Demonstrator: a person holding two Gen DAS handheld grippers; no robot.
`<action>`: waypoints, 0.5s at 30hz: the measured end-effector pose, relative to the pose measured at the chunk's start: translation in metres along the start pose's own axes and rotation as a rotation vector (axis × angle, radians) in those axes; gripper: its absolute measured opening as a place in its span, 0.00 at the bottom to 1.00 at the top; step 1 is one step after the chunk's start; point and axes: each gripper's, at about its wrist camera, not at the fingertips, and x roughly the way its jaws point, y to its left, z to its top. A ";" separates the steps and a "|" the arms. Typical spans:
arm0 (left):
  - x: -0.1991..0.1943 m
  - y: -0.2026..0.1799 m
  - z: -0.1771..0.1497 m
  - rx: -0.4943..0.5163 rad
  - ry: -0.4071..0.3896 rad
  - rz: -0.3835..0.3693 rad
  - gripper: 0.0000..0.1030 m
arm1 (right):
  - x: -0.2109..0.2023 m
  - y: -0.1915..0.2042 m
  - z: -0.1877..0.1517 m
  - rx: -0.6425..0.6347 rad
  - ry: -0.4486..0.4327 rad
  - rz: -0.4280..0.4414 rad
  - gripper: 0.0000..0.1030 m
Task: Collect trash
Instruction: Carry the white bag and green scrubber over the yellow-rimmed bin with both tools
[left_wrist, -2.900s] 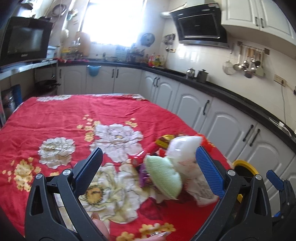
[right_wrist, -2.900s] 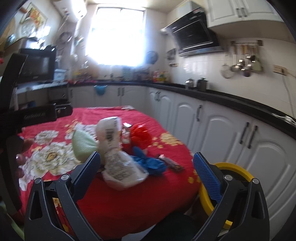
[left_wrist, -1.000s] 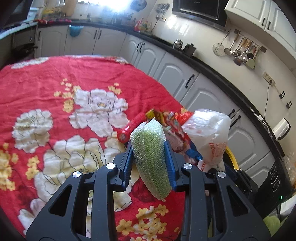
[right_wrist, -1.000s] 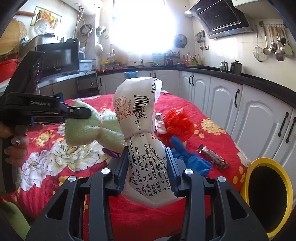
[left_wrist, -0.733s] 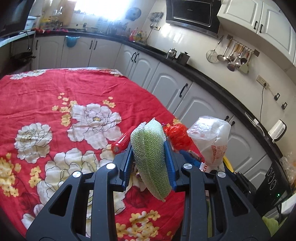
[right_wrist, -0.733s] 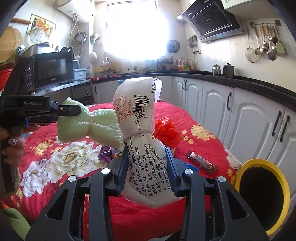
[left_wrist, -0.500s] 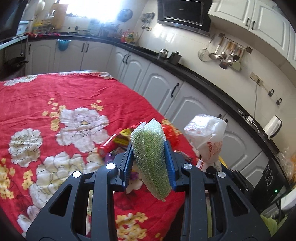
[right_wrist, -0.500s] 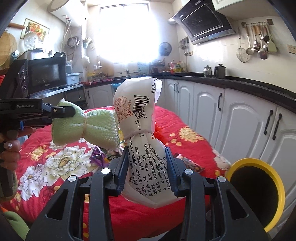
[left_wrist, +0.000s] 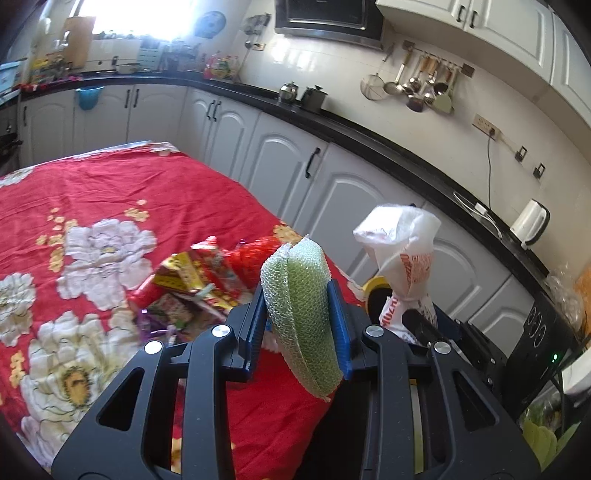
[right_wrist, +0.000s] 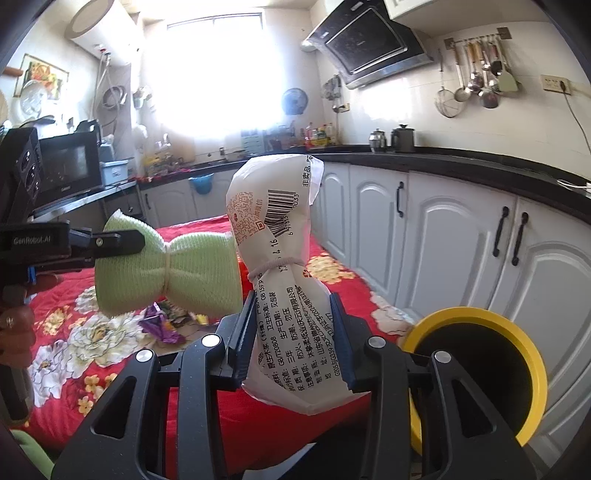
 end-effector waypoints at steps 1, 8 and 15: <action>0.002 -0.004 0.000 0.006 0.003 -0.005 0.24 | -0.001 -0.006 0.001 0.007 -0.004 -0.010 0.35; 0.022 -0.033 0.001 0.046 0.027 -0.049 0.24 | -0.007 -0.036 0.001 0.050 -0.014 -0.069 0.35; 0.045 -0.061 0.004 0.064 0.040 -0.094 0.24 | -0.014 -0.072 -0.004 0.091 -0.015 -0.136 0.35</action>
